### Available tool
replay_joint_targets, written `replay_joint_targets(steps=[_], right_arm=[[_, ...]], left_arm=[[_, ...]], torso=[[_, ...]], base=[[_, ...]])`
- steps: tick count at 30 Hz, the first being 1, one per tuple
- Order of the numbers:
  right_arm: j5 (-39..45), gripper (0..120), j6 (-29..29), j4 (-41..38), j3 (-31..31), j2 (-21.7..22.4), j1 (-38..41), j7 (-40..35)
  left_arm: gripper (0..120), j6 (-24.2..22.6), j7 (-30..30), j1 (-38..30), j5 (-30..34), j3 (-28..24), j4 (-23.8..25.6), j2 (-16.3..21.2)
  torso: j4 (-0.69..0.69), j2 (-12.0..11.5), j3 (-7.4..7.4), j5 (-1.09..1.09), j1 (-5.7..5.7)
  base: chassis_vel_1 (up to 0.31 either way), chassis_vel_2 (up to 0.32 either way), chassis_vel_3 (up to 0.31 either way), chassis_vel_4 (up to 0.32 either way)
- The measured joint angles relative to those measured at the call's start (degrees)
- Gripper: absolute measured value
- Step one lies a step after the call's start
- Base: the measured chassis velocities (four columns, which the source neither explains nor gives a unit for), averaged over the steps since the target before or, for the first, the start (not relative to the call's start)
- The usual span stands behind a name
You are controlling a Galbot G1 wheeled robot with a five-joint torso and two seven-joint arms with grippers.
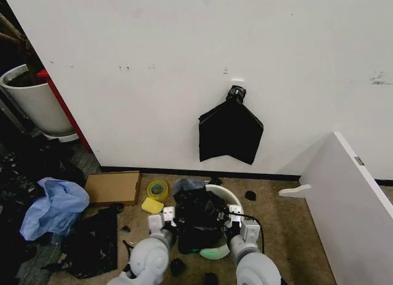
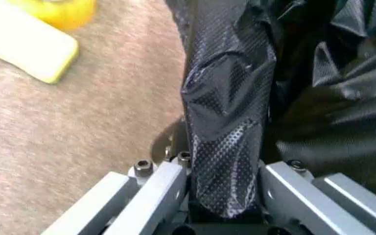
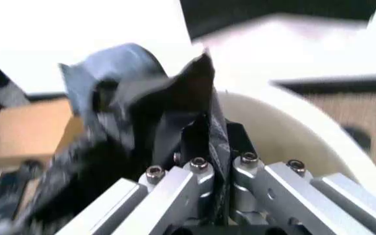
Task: Place the garbage bag over the trash bin.
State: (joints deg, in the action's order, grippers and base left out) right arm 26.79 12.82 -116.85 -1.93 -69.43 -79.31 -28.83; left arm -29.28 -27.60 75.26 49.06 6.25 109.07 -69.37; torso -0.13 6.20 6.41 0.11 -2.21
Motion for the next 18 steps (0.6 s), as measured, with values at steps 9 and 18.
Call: replay_joint_targets(steps=[9,18], right_arm=[[-9.74,0,-11.62,2.59,1.37,0.27,0.16,3.29],[-2.22,0,-11.15,0.69,5.25,0.58,0.43,-0.30]], left_arm=[[1,5.34,4.88,3.48,0.87,1.07,3.44,3.09],[1,8.61,9.83,5.55,-1.86,2.04,7.71,4.15]], torso=[[0.02,0.00,0.00,0.03,0.00],[0.02,0.00,0.00,0.05,0.00]], base=[[0.000,0.000,0.000,0.000],[0.000,0.000,0.000,0.000]])
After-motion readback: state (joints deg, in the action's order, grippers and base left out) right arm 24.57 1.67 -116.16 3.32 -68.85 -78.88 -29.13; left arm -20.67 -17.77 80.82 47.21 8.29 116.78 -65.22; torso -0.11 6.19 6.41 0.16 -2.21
